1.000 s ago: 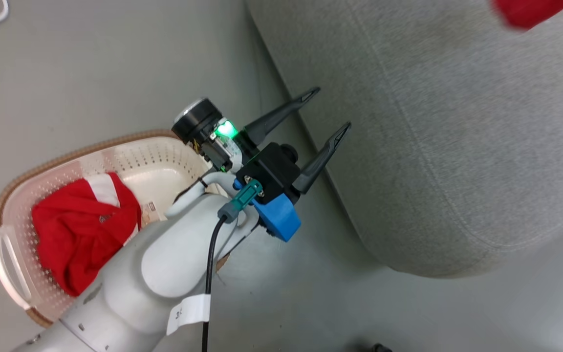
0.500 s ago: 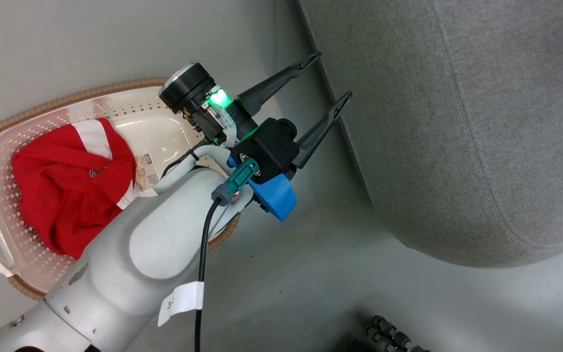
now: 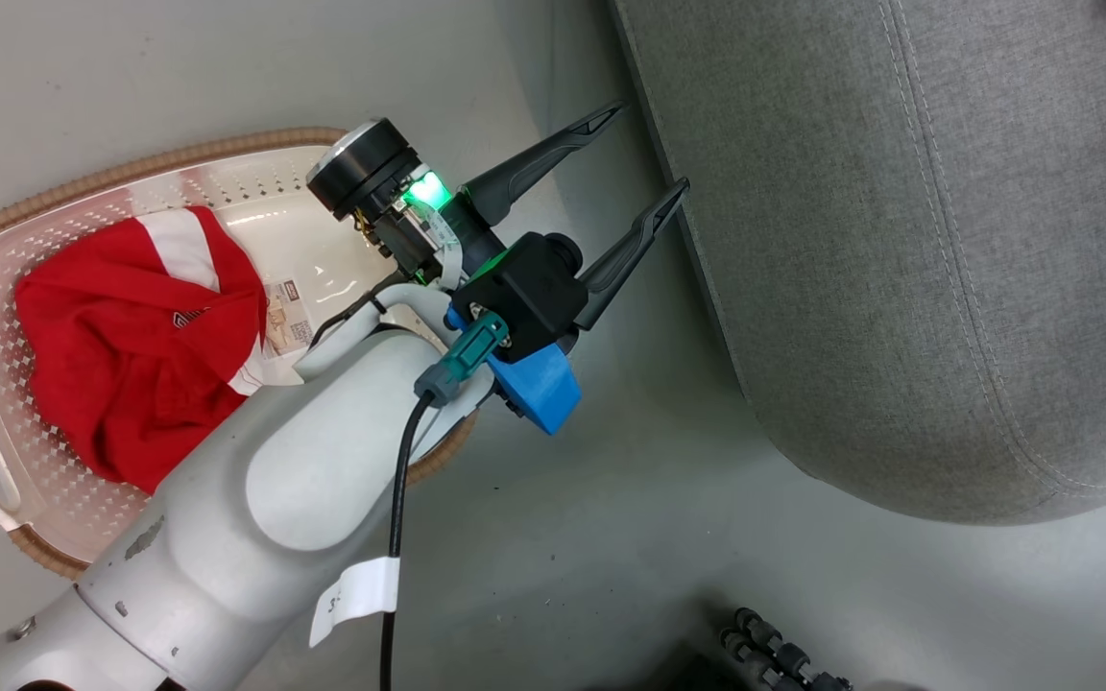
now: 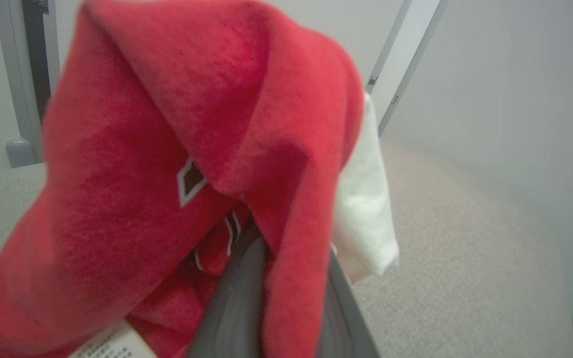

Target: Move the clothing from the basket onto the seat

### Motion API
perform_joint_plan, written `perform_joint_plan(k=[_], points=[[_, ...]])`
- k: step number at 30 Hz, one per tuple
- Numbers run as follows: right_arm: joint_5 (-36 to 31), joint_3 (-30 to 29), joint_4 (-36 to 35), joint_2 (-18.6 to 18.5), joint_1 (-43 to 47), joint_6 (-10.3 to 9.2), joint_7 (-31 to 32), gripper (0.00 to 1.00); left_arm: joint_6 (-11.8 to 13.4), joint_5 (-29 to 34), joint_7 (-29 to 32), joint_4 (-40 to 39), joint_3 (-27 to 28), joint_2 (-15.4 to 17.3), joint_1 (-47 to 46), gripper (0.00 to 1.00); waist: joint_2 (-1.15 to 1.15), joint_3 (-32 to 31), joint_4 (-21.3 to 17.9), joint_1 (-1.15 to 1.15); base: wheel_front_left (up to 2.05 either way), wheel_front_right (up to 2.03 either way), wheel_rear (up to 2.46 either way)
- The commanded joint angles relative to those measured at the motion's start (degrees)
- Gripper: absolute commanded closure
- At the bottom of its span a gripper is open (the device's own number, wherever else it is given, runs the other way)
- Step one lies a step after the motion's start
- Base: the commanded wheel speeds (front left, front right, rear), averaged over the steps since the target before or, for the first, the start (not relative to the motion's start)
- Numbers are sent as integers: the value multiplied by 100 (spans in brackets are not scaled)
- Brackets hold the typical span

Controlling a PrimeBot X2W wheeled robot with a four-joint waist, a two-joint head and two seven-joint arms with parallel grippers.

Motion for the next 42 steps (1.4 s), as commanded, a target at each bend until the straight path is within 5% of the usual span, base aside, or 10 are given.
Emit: perform_joint_plan(k=[1,5,6,8,28,42], points=[[-16,0,77,51,66,1,-20,100,35,-14,-3,-28,13,32,-69,0,0,2,0,0,0,0,0],[0,-24,385,139,125,1,-21,100,37,-33,24,-44,-7,44,-98,0,0,-3,3,0,0,0,0],[10,-42,424,147,120,1,-21,80,44,-40,29,-45,-8,56,-100,0,0,-10,-1,0,0,0,0],[19,-81,460,172,144,1,-21,0,56,-43,32,-42,-12,69,-101,0,0,-32,-11,0,0,0,0],[-71,370,-954,709,2453,1,-20,0,222,-375,-150,135,136,-214,547,0,0,-1392,7,0,0,0,0],[-22,1626,-1997,679,2963,1,-20,0,682,-374,-154,-533,1545,-259,1796,0,0,-2601,762,0,0,0,0]])
